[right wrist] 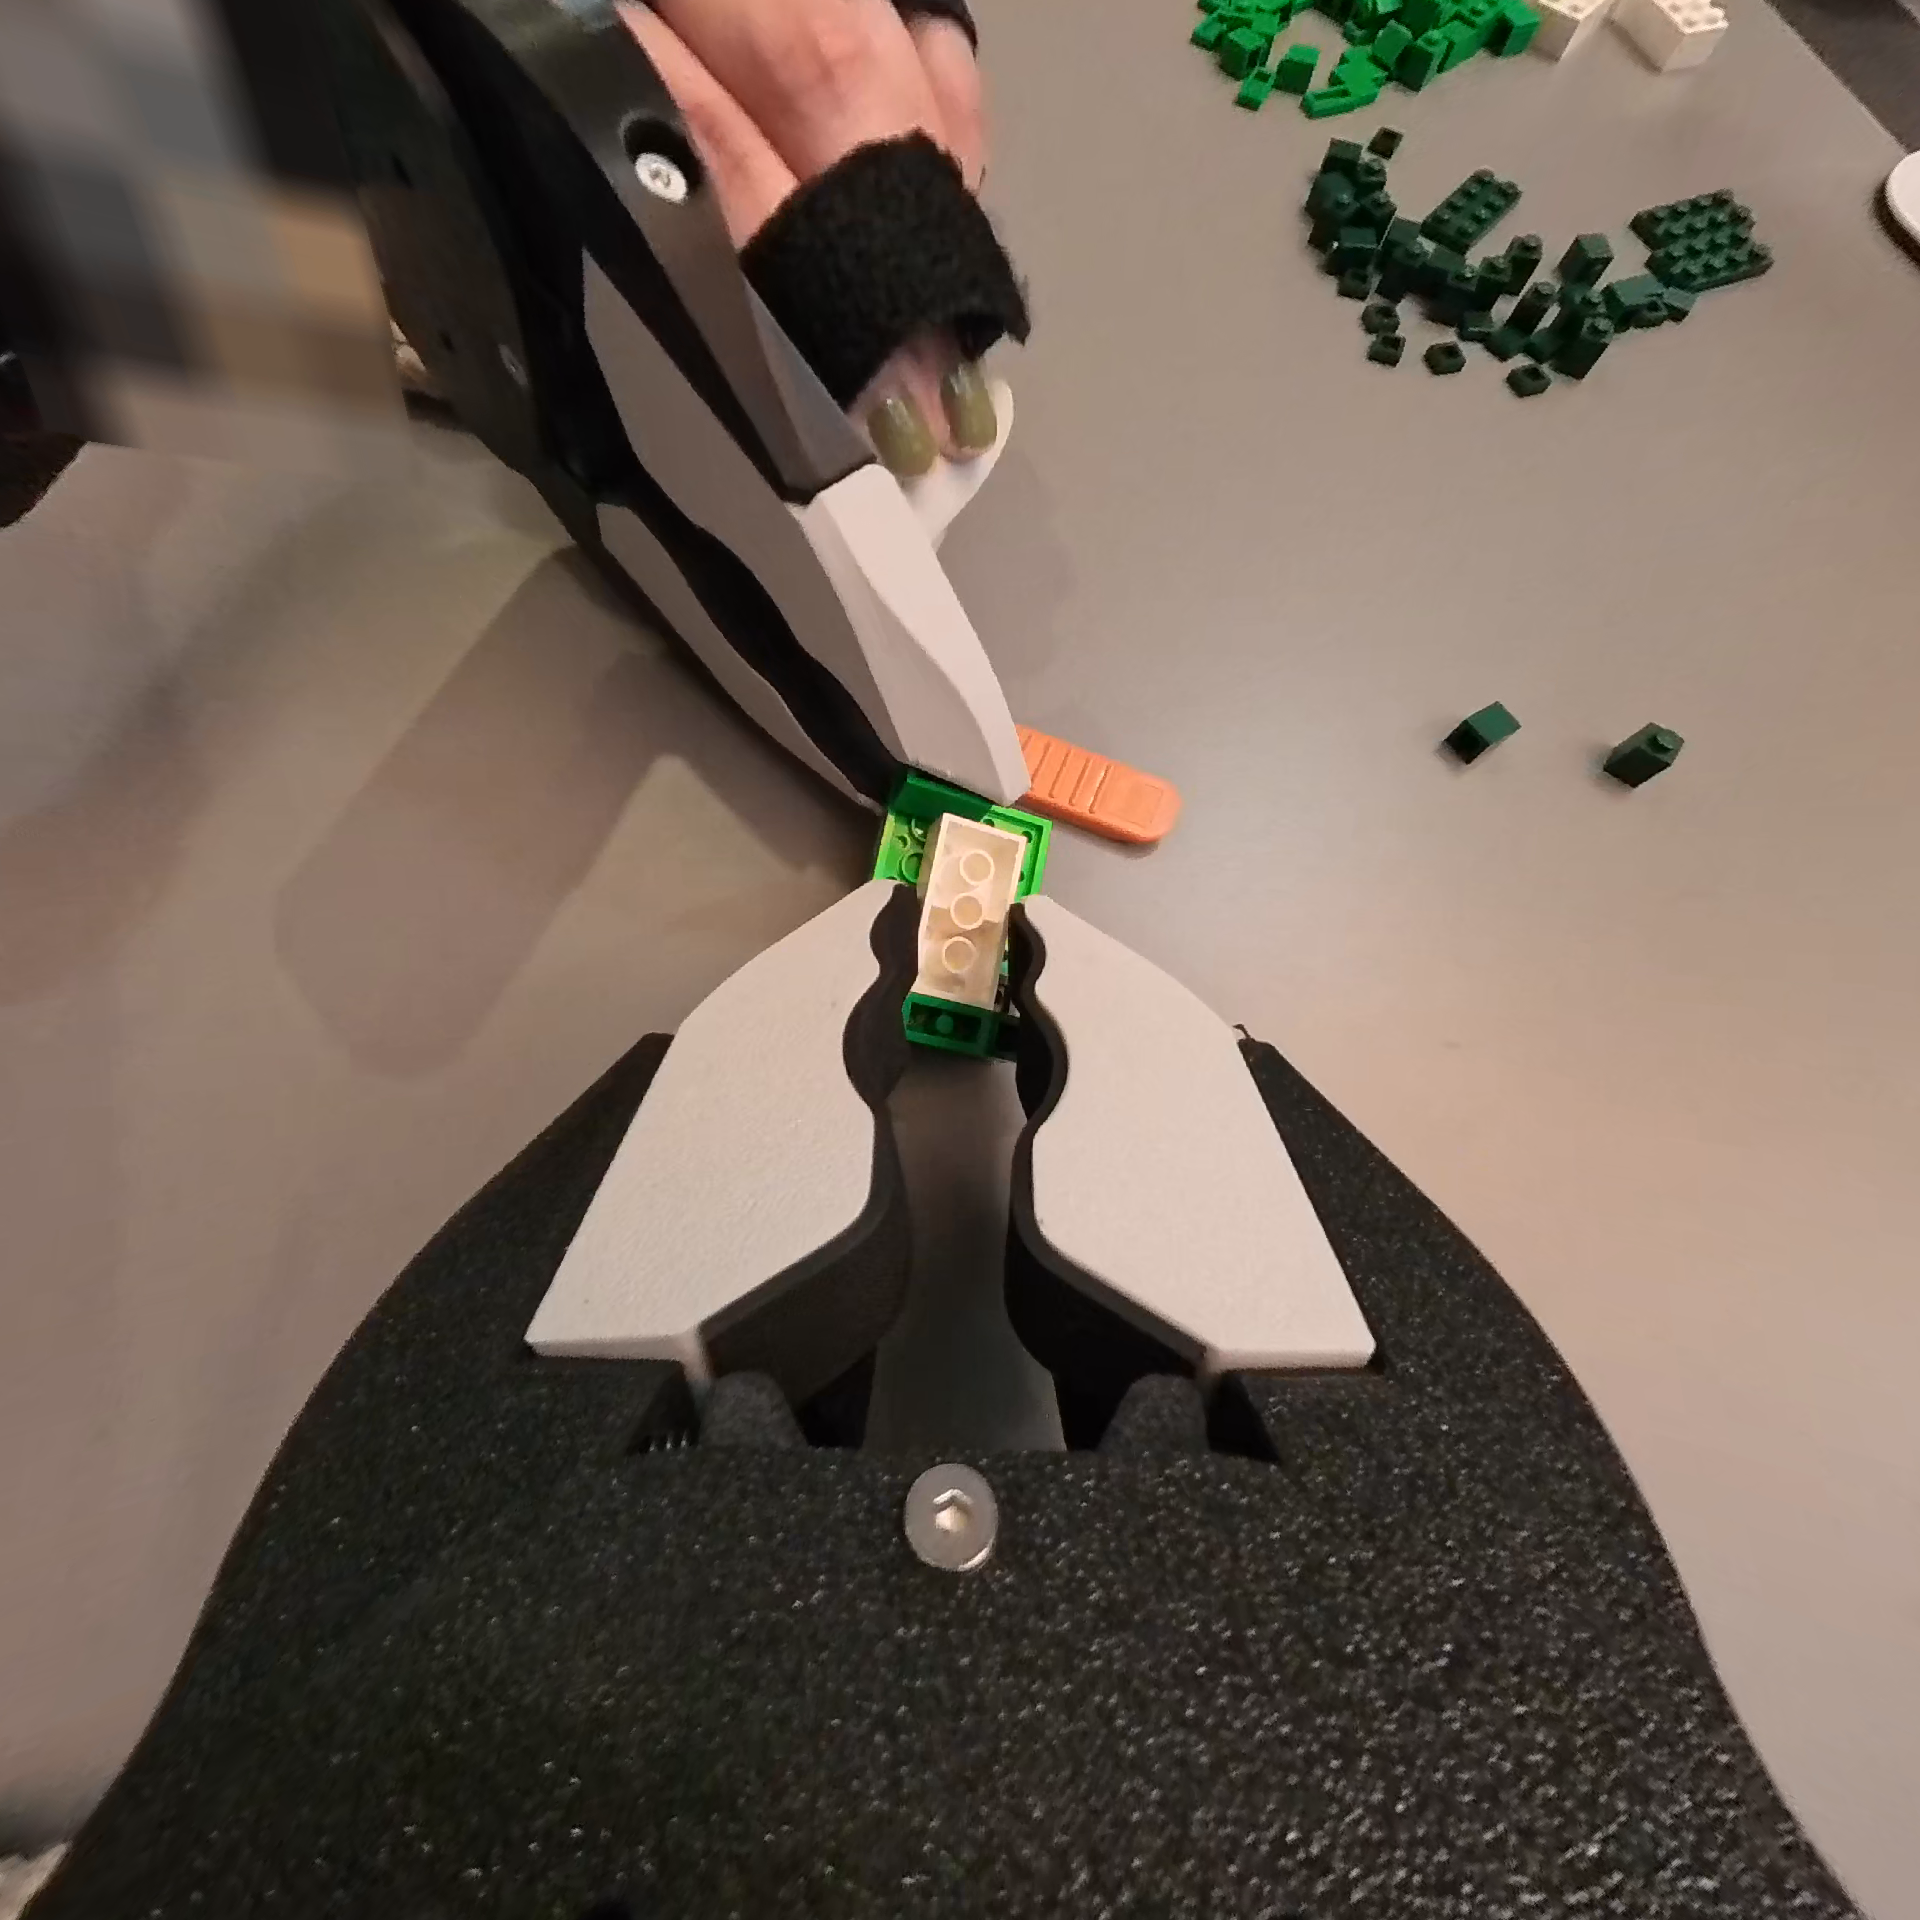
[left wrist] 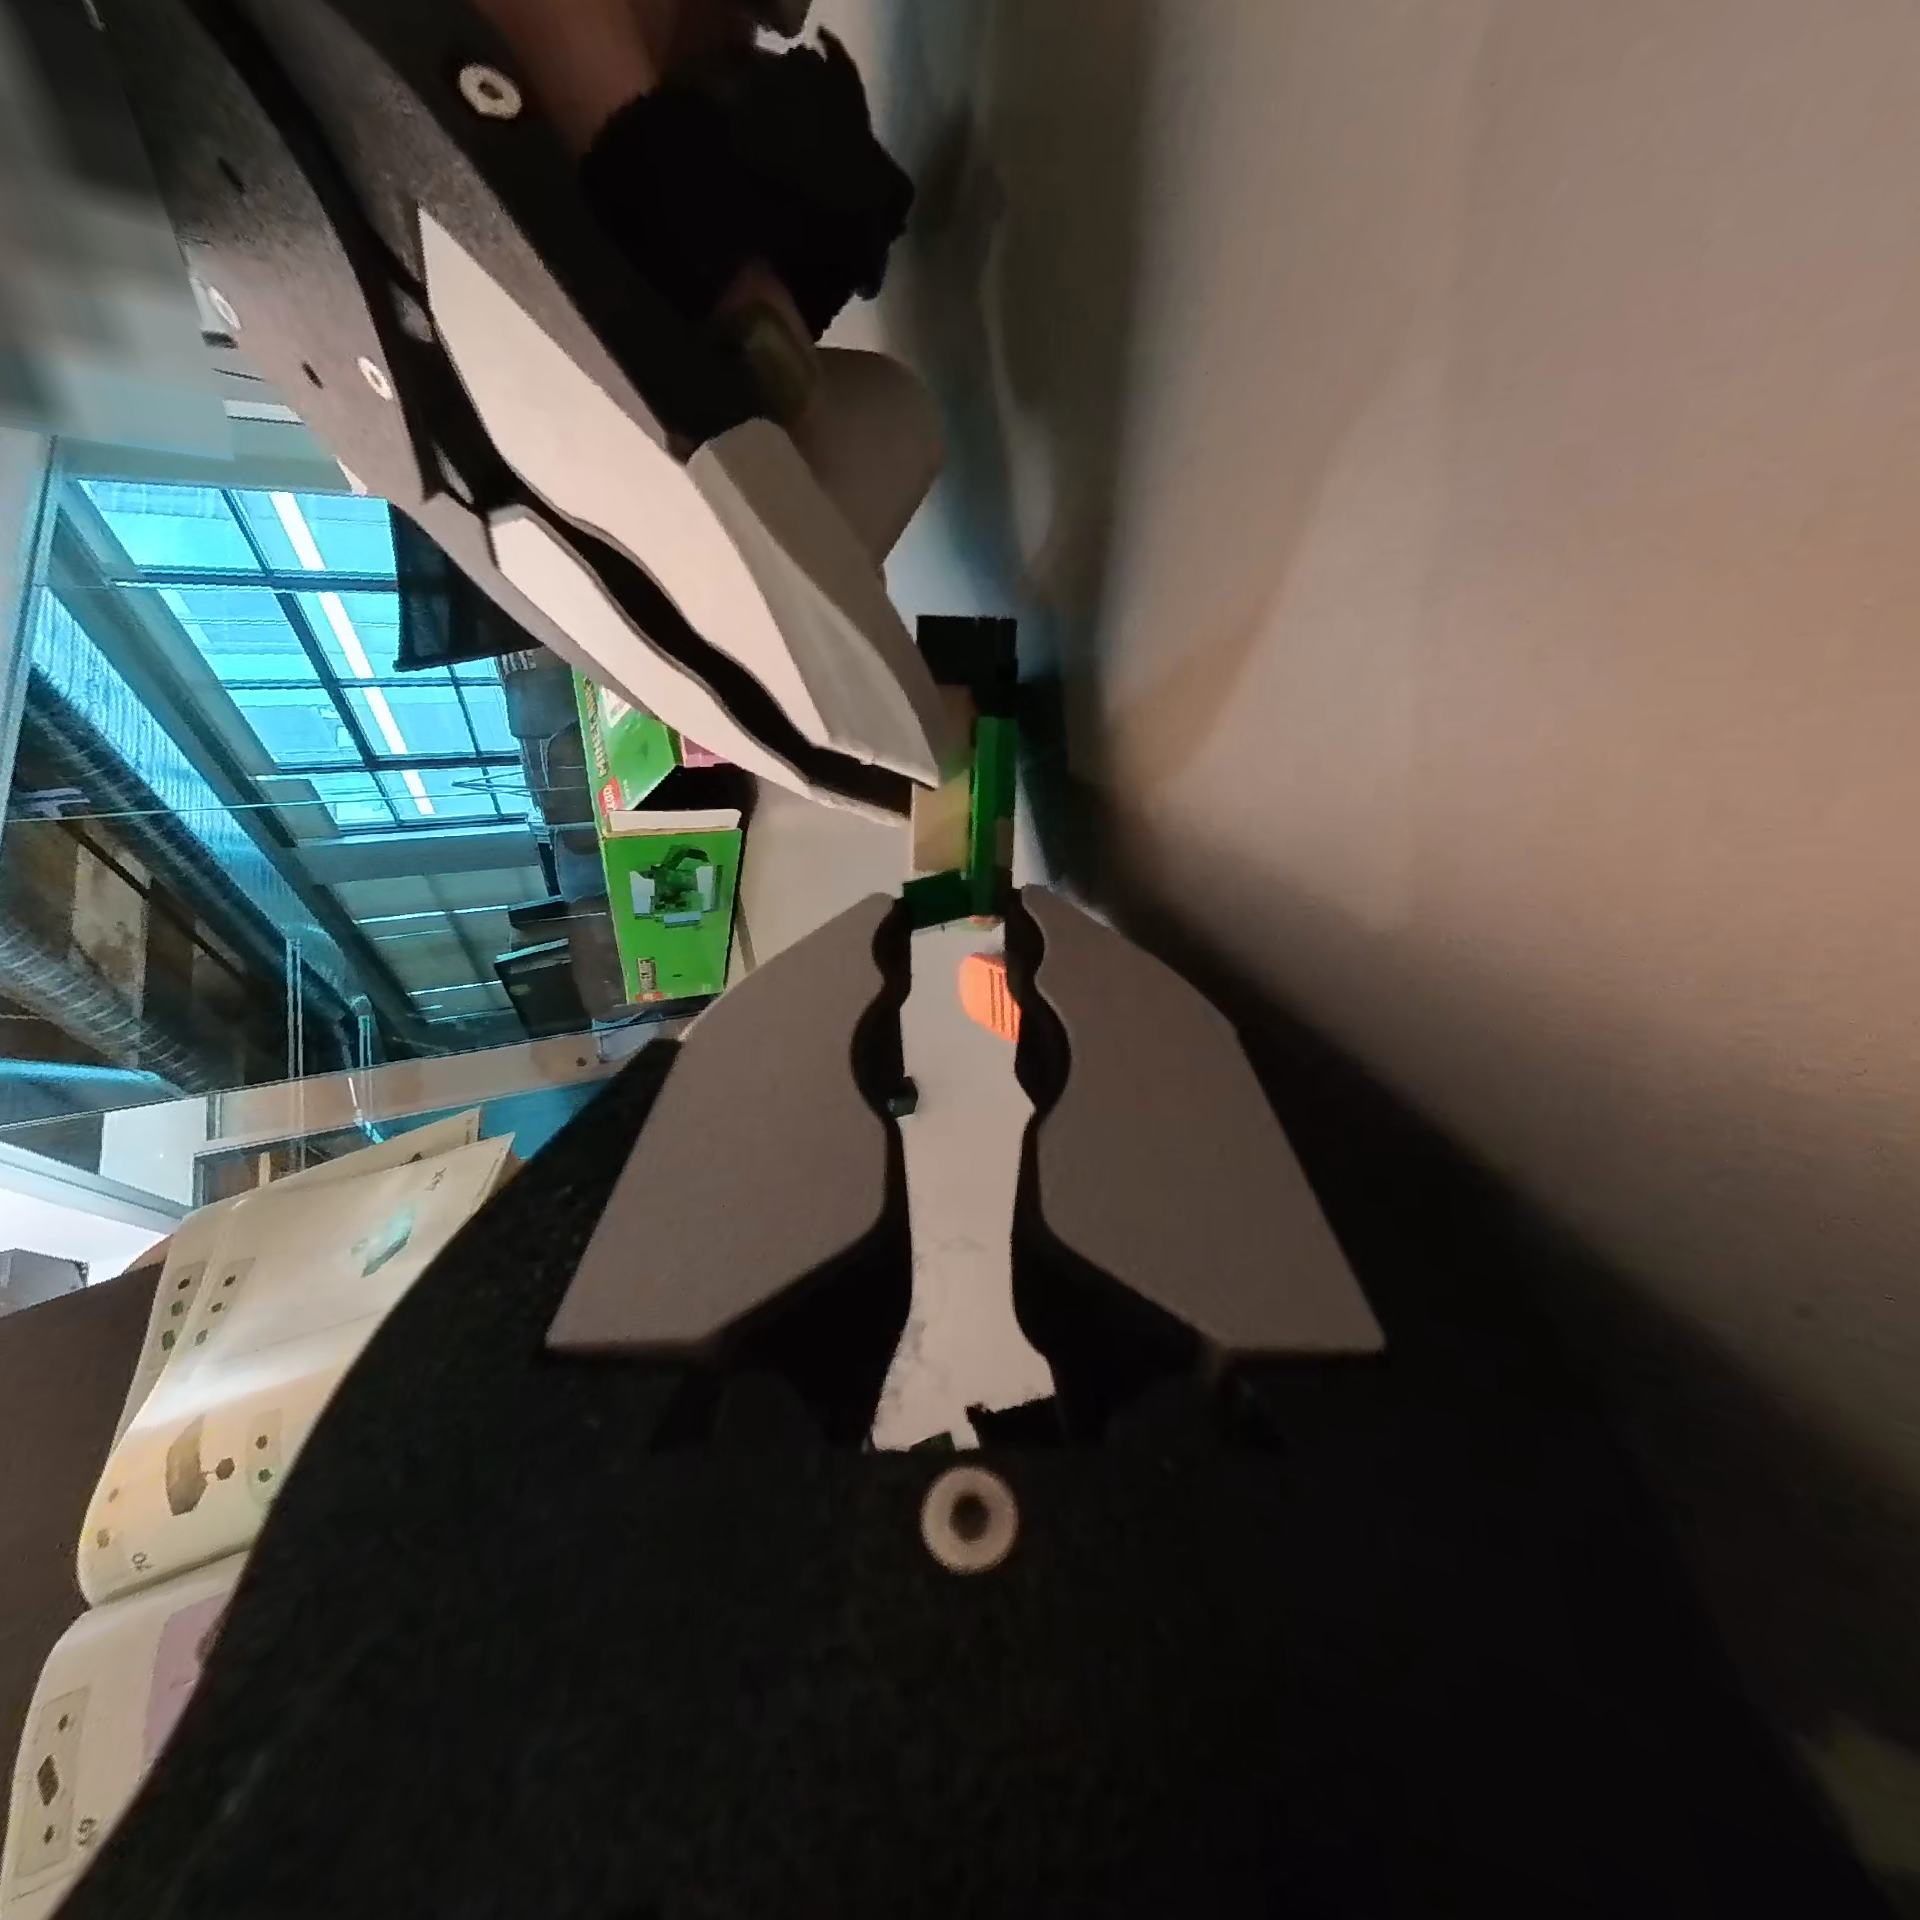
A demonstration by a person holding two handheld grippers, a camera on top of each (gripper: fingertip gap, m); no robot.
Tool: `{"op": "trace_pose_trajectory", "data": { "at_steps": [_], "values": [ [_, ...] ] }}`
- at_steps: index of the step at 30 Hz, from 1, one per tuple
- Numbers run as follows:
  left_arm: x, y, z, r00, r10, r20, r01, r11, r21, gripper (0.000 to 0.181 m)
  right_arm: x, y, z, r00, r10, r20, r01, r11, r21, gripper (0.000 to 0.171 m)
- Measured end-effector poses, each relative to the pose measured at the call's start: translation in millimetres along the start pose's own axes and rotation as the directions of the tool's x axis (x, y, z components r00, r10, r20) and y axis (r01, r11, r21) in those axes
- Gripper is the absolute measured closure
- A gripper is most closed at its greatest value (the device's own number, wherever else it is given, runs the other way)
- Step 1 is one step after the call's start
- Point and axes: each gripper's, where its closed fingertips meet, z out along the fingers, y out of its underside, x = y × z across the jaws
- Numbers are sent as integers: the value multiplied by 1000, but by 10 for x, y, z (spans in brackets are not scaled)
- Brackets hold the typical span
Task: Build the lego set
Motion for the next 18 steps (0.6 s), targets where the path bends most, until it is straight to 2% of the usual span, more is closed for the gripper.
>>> {"op": "trace_pose_trajectory", "data": {
  "at_steps": [6,10,12,14,18],
  "values": [
    [-21,46,18,1000,-26,-7,26,999,-34,164,33,-14,1,999,33,-7,-33,999,21,152],
    [-34,93,35,997,-72,-12,71,996,-62,164,14,-76,-36,998,-36,-43,37,999,25,128],
    [-36,108,41,995,-98,-16,96,993,-70,164,-5,-83,-44,993,-97,-67,97,995,2,121],
    [-37,122,48,992,-124,-22,122,990,-77,164,-8,-44,-30,973,-201,-112,195,979,-60,122],
    [-38,142,61,985,-170,-34,166,982,-88,164,98,43,28,867,-440,-232,387,890,-240,123]
  ]
}}
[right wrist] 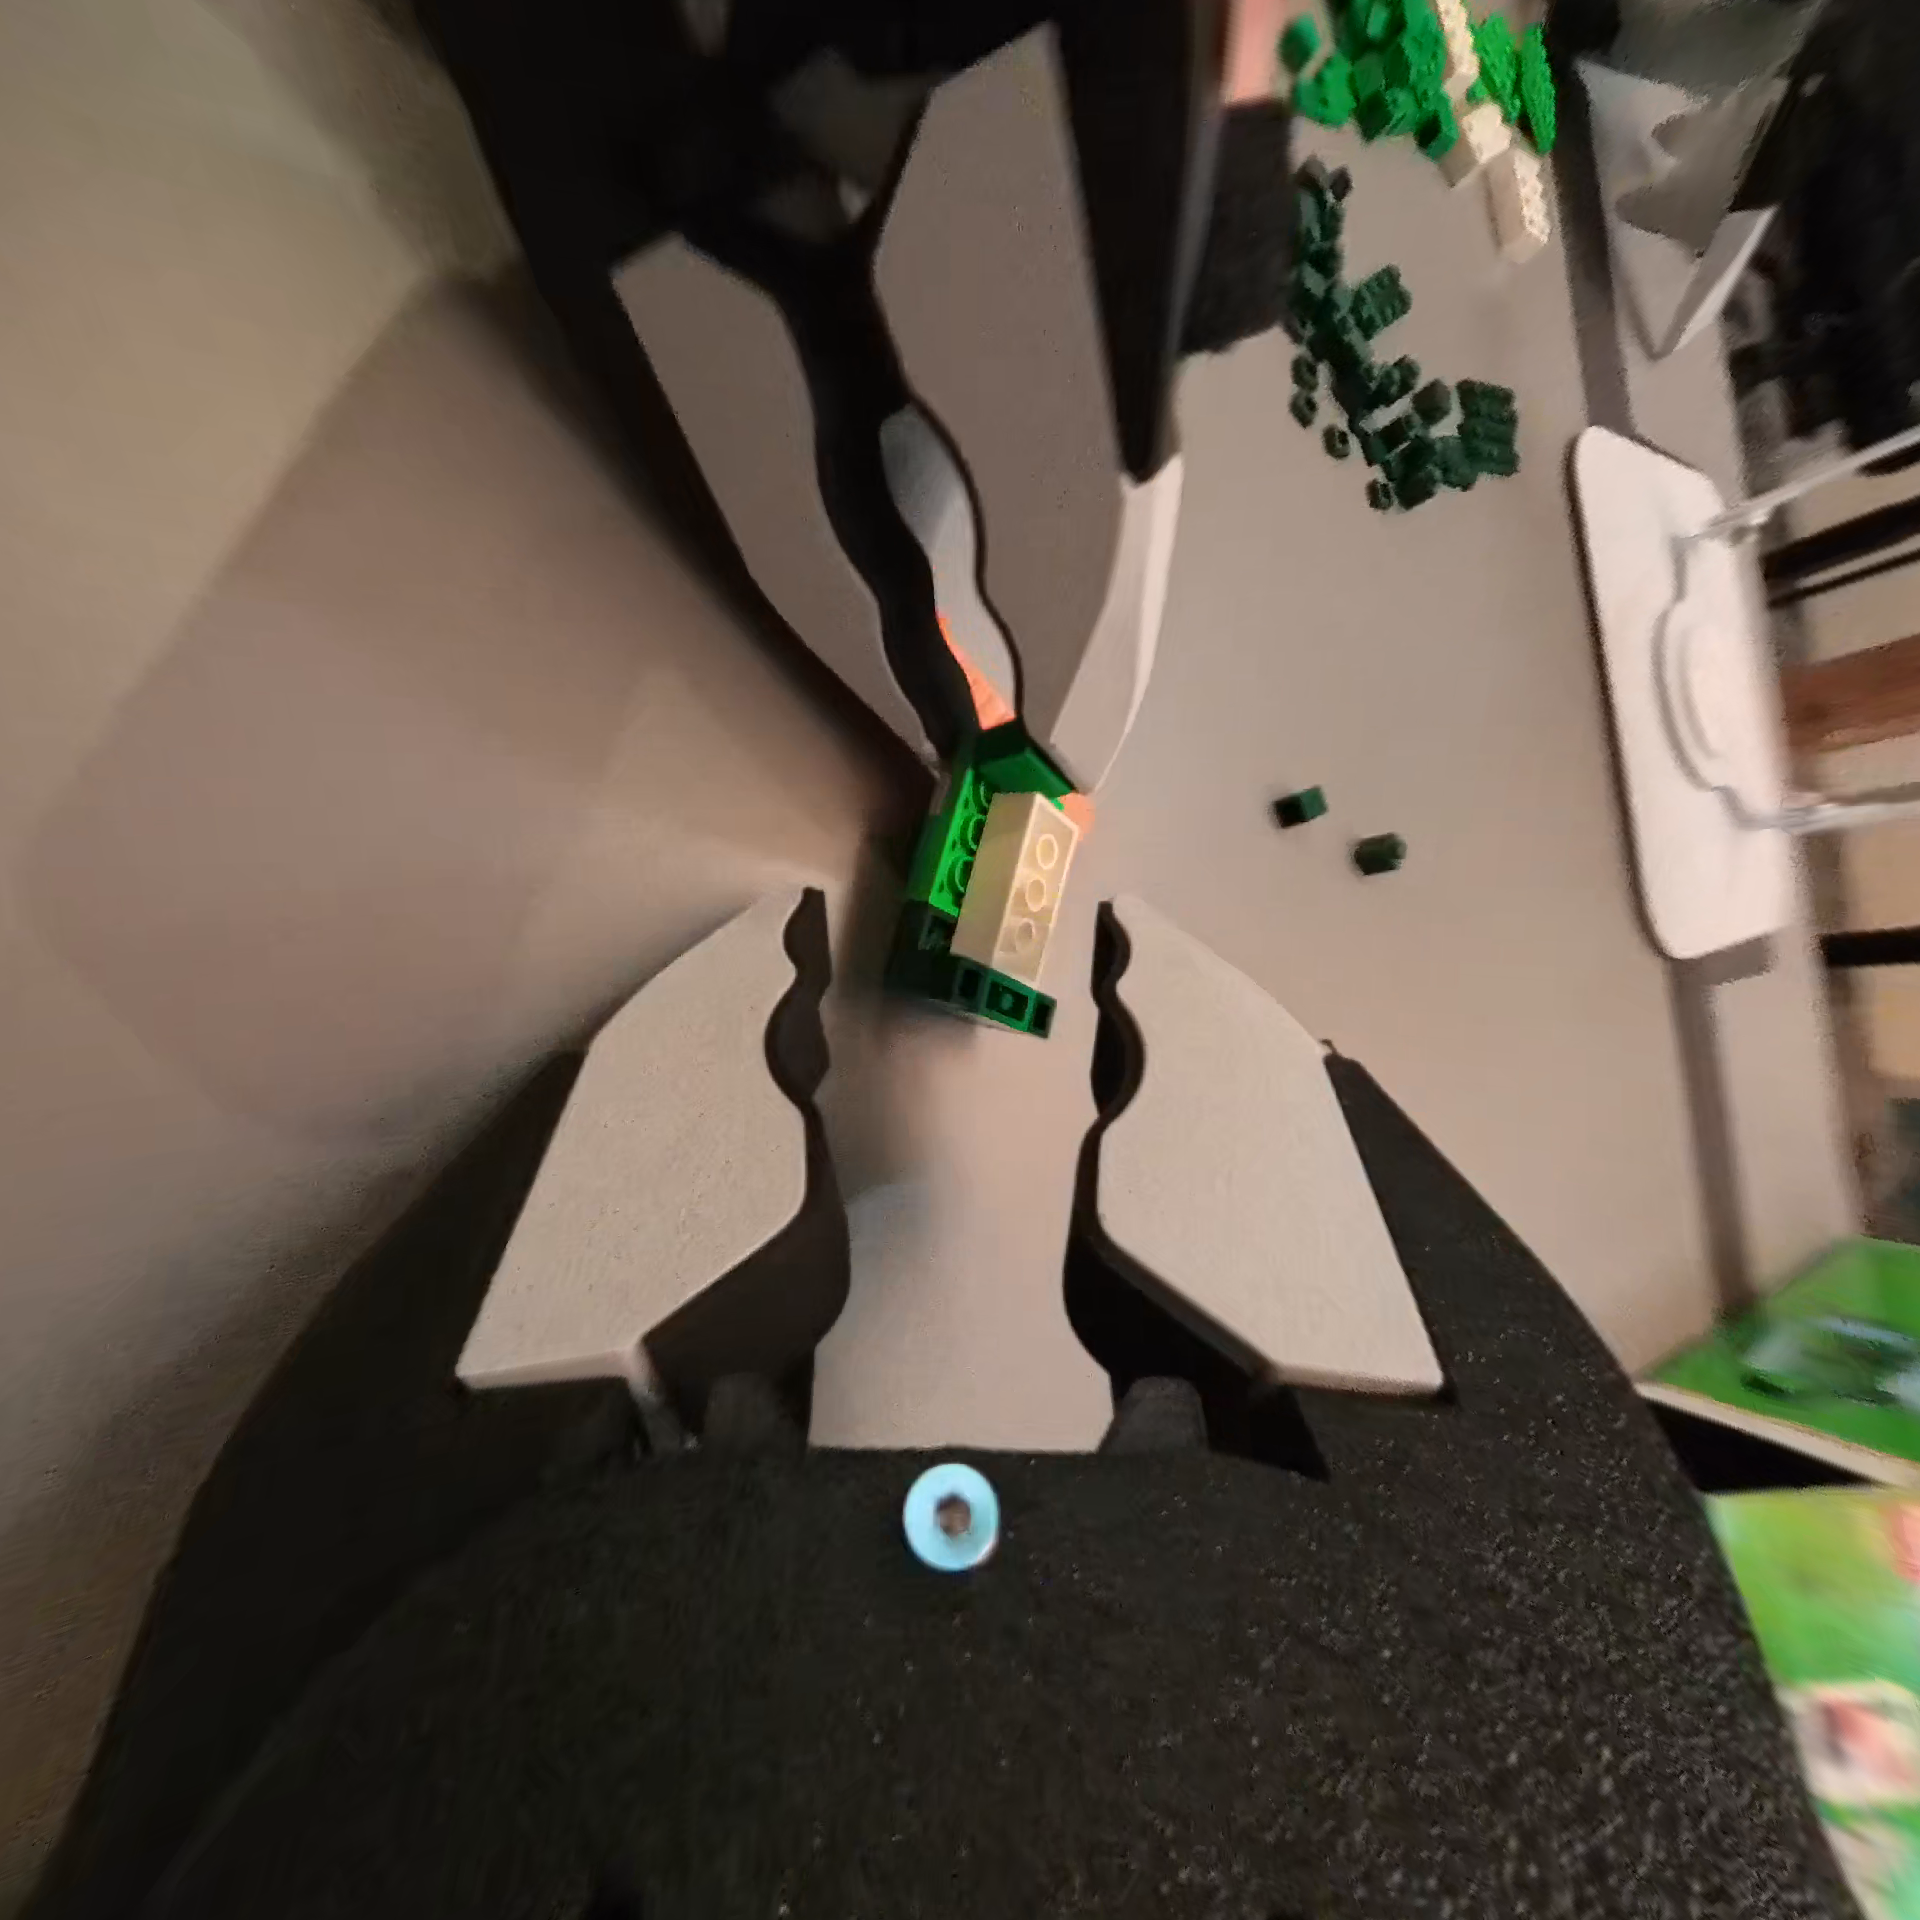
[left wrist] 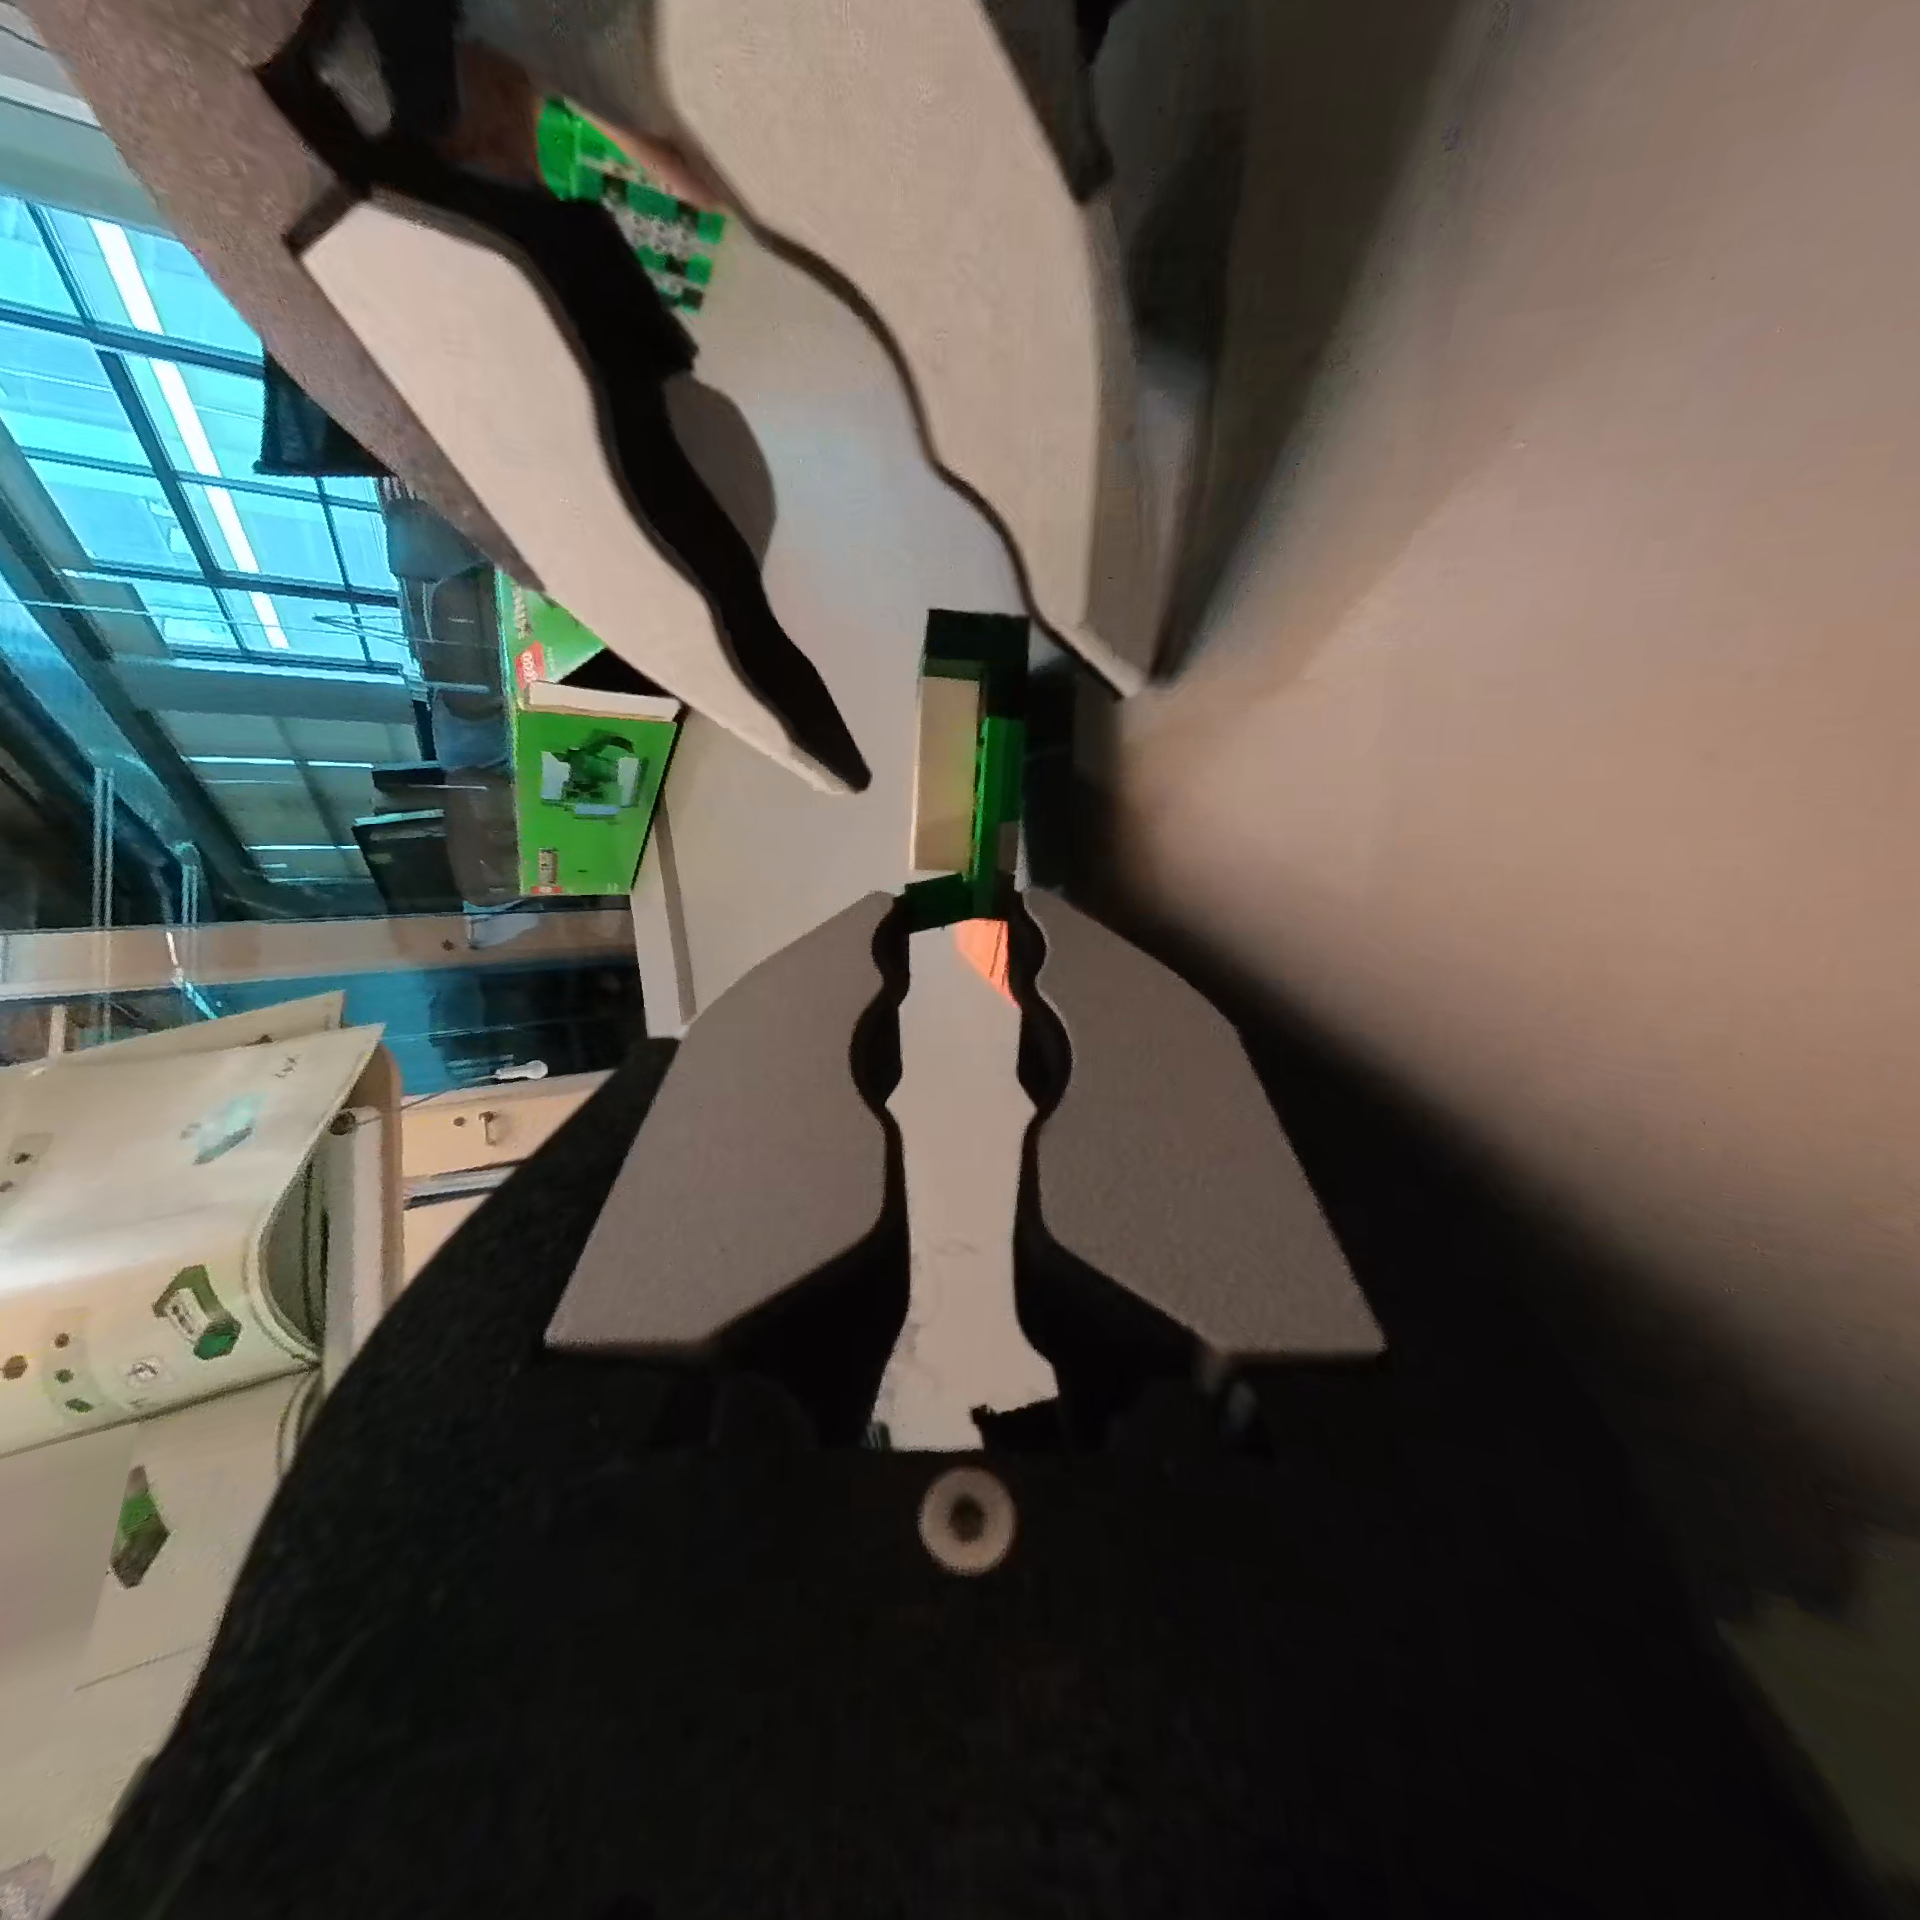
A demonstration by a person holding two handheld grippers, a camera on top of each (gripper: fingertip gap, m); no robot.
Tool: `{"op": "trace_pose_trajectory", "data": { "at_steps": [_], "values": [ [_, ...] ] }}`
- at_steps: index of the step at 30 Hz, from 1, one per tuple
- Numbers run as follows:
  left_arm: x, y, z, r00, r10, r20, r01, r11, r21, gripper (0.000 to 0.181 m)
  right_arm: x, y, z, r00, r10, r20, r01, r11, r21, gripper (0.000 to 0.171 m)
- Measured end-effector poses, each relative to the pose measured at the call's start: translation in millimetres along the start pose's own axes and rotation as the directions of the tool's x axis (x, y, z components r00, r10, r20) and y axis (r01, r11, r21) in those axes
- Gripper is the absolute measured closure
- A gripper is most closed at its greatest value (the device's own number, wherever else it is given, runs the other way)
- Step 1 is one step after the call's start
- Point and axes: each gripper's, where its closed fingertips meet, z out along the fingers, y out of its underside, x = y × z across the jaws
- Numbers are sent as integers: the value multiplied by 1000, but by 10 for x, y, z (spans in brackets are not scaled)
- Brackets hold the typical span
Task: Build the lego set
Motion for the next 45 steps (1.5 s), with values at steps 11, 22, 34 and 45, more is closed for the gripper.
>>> {"op": "trace_pose_trajectory", "data": {
  "at_steps": [11,22,34,45],
  "values": [
    [-36,50,24,997,-80,-13,79,997,-16,163,126,63,44,944,-259,-205,245,965,-89,140],
    [-60,99,35,986,-163,-25,163,987,-17,164,253,87,93,915,-279,-290,245,958,-149,140],
    [-176,-26,-28,940,-336,-64,340,937,75,164,294,70,53,931,-205,-302,188,979,-85,141],
    [5,-68,-64,954,-232,-192,256,961,108,162,149,14,45,942,-256,-218,248,967,-67,152]
  ]
}}
